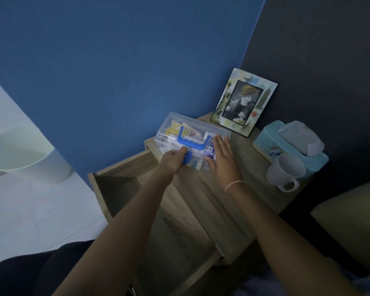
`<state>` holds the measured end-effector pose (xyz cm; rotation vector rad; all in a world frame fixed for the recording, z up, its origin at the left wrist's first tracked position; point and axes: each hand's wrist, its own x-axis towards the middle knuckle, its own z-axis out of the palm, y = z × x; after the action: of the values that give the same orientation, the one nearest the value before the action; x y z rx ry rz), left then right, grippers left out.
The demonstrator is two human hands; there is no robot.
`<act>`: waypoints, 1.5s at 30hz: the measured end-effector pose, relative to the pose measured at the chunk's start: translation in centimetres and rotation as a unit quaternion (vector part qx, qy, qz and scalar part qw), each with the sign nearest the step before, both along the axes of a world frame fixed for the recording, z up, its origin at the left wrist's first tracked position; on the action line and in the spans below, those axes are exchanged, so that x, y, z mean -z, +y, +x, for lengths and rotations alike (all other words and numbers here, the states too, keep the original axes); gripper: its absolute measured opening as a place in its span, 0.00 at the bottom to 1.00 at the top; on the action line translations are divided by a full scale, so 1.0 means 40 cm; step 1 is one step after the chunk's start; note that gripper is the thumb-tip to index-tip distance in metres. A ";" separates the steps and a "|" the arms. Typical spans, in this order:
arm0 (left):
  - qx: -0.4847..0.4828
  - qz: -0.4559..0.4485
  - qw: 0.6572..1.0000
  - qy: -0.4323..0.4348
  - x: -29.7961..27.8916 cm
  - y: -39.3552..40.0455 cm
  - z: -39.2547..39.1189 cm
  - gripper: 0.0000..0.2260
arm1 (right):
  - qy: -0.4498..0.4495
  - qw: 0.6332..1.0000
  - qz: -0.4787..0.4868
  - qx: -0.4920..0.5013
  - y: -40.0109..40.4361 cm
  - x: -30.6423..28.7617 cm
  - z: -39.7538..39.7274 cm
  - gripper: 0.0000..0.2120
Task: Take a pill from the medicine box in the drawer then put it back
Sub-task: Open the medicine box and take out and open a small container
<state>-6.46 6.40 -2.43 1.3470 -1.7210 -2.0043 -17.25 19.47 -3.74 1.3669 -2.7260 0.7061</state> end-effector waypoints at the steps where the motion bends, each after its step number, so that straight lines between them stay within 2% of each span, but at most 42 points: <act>1: 0.003 0.000 1.000 -0.001 -0.002 -0.002 0.003 0.08 | 0.000 1.000 0.000 -0.001 0.000 0.000 0.000 0.31; 15: 0.006 0.002 1.000 0.018 0.002 -0.005 0.038 0.06 | -0.015 1.000 -0.006 0.002 0.001 -0.001 0.002 0.31; 18: 0.013 -0.002 0.999 0.035 0.014 -0.008 0.056 0.09 | -0.008 1.000 0.000 0.003 0.001 0.001 0.001 0.31; 21: 0.008 -0.066 0.998 -0.001 0.030 -0.013 0.068 0.11 | -0.012 1.000 -0.001 0.002 0.000 -0.001 0.001 0.31; 23: -0.046 -0.146 0.987 -0.044 0.036 -0.014 0.075 0.13 | -0.019 1.000 -0.015 -0.001 0.000 -0.003 0.003 0.31; 25: -0.114 -0.213 0.970 -0.028 0.032 -0.020 0.082 0.16 | -0.058 0.996 -0.069 0.028 0.007 0.000 0.018 0.33; 26: -0.126 -0.234 0.964 -0.013 0.029 -0.030 0.084 0.20 | -0.092 0.988 -0.109 0.062 0.013 0.005 0.031 0.35; 28: -0.089 -0.259 0.962 0.004 0.020 -0.053 0.089 0.26 | -0.175 0.961 -0.169 0.128 0.032 0.020 0.065 0.39; 30: -0.026 -0.285 0.958 0.017 0.013 -0.070 0.090 0.23 | -0.243 0.939 -0.195 0.146 0.046 0.039 0.095 0.36; 33: 0.000 -0.280 0.959 0.033 0.003 -0.070 0.093 0.22 | -0.240 0.936 -0.221 0.131 0.052 0.051 0.116 0.30; 36: -0.023 -0.283 0.958 0.049 -0.001 -0.065 0.095 0.25 | -0.237 0.930 -0.242 0.141 0.046 0.030 0.109 0.30; 39: -0.049 -0.311 0.945 0.086 -0.012 -0.068 0.086 0.28 | -0.252 0.909 -0.296 0.150 0.038 -0.003 0.083 0.25; 41: -0.047 -0.315 0.941 0.115 -0.024 -0.079 0.070 0.31 | -0.257 0.886 -0.355 0.149 0.029 -0.024 0.059 0.23; 45: 0.015 -0.322 0.938 0.125 -0.042 -0.138 0.018 0.36 | -0.294 0.809 -0.478 0.175 -0.001 -0.065 0.002 0.19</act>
<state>-5.72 0.89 -0.76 0.8094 -2.0139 -1.3433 -17.16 19.44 -1.15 0.4144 -2.1250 2.2843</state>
